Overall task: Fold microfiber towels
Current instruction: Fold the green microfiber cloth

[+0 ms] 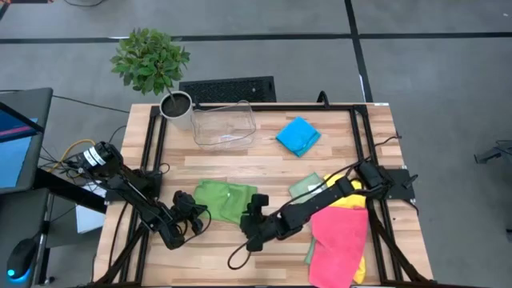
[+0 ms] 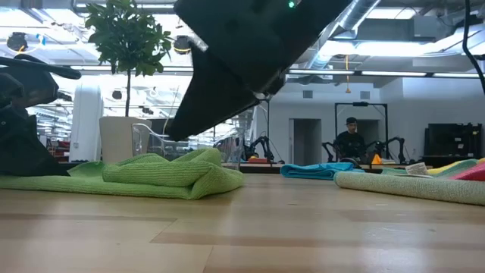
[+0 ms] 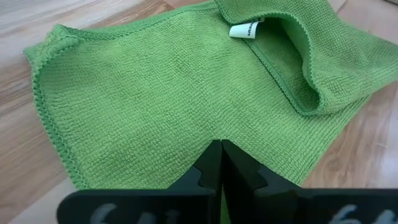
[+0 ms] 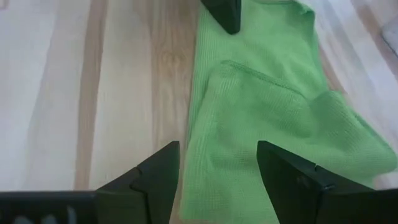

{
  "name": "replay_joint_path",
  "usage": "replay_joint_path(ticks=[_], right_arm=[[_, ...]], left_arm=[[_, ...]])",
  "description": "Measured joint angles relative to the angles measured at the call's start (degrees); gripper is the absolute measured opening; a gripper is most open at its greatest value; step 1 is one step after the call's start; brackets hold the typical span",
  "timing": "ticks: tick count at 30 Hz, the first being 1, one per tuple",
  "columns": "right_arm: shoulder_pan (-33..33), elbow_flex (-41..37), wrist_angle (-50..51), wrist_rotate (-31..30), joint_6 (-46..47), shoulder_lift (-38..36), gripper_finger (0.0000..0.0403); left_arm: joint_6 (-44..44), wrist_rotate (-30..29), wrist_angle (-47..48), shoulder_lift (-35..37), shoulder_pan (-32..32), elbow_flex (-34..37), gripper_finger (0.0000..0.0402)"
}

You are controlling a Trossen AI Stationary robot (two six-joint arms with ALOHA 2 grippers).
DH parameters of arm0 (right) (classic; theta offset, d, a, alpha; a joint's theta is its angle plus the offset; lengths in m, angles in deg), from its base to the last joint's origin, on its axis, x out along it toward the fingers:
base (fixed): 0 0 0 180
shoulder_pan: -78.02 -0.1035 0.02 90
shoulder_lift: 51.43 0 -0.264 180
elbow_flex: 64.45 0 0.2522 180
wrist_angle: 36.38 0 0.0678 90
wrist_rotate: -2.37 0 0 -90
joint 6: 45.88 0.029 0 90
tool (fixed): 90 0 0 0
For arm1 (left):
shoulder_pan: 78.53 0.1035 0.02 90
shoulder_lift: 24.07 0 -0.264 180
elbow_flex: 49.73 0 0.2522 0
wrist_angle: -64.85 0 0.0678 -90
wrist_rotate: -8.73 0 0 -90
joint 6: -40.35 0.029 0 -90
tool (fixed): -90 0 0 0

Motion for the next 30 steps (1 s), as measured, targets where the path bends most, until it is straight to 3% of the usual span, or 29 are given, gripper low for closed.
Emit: replay_joint_path(ticks=[8, 11, 23, 26, 30], right_arm=[[0.1, -0.6, 3.3, -0.6, 3.1, 2.5, 0.0237], [0.1, -0.2, 4.4, -0.5, 5.4, 2.4, 0.0216], [-1.7, -0.3, 8.2, -1.8, 9.6, 2.5, 0.0018], [-2.3, -0.3, 9.6, -5.3, 11.8, 2.5, 0.0022], [-2.5, -0.3, 14.0, -7.9, 15.8, 2.5, 0.007]], left_arm=[[0.1, 0.3, -0.7, 0.0, 0.0, 0.0, 0.0], [0.1, 0.3, -0.8, 0.0, 0.0, 0.0, 0.0], [0.4, 0.4, -0.9, 0.0, 0.0, 0.0, 0.0], [0.4, 0.5, -1.2, 0.0, 0.0, 0.0, 0.0], [0.4, 1.8, -3.6, 0.0, -0.3, 0.0, 0.0]])
